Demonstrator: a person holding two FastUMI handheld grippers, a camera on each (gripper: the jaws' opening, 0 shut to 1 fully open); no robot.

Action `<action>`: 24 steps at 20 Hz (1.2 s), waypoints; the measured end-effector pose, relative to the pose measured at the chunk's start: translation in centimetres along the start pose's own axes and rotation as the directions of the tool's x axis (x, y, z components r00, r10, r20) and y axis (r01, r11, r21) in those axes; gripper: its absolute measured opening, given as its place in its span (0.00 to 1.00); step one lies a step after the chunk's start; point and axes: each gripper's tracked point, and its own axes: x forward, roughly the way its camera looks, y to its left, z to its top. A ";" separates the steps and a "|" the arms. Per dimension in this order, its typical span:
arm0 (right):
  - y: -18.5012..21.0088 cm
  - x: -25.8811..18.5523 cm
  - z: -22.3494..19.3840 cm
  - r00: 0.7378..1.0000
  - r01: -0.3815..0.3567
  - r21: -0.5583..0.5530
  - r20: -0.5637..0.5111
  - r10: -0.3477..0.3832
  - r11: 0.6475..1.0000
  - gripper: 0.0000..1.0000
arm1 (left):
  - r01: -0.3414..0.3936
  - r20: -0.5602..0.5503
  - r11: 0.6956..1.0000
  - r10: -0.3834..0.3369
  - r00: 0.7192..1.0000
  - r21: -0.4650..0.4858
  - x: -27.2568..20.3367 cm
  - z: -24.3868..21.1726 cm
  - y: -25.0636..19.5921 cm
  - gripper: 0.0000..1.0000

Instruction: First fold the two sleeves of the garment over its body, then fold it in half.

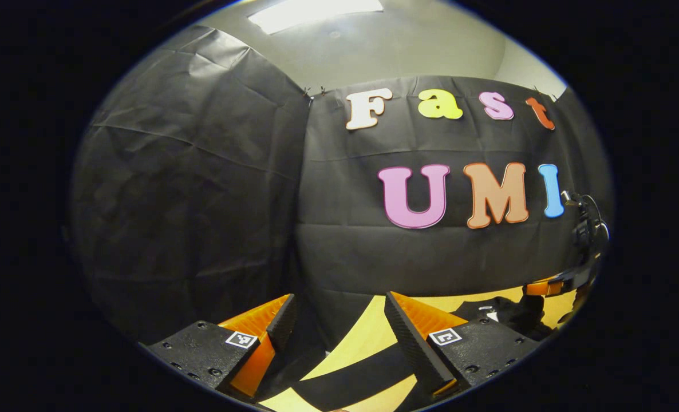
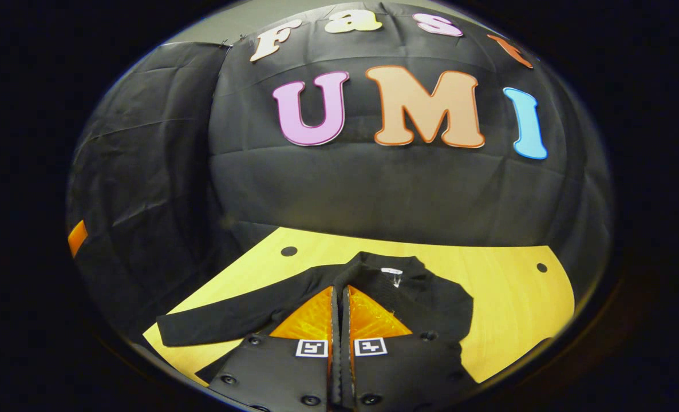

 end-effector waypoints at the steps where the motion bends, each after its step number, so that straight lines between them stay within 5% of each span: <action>1: 0.5 0.8 0.0 1.000 0.004 0.000 -0.002 -0.004 1.000 0.05 | -0.006 -0.015 1.000 0.006 1.000 0.006 0.1 -0.7 0.5 0.93; 6: 2.5 4.8 0.1 0.999 0.002 -0.002 -0.033 -0.002 1.000 0.03 | -0.023 -0.088 0.999 0.026 0.996 0.026 0.4 -4.0 2.4 0.93; 9: 5.1 6.2 -1.4 0.990 -0.088 0.009 -0.113 0.089 0.996 0.08 | -0.028 -0.147 0.999 0.033 0.989 0.036 0.4 -6.8 3.1 0.93; 12: 5.3 6.3 -1.1 0.994 -0.072 0.001 -0.088 0.071 0.997 0.92 | -0.034 -0.218 0.997 0.048 0.975 0.066 0.4 -10.1 3.8 0.97; 13: 5.3 6.3 -0.6 0.996 -0.067 -0.011 -0.066 0.066 0.998 1.00 | -0.033 -0.243 0.997 0.050 0.969 0.074 0.4 -11.3 4.1 0.97; 18: 3.8 3.9 1.6 0.999 -0.031 -0.009 0.013 0.031 0.999 0.98 | -0.012 -0.376 0.997 0.039 0.926 0.075 0.6 -17.1 4.1 0.93; 24: 1.2 1.3 2.4 0.997 0.025 0.002 0.074 -0.025 1.000 0.98 | -0.023 -0.539 0.999 0.037 0.842 0.032 0.3 -23.1 4.1 0.95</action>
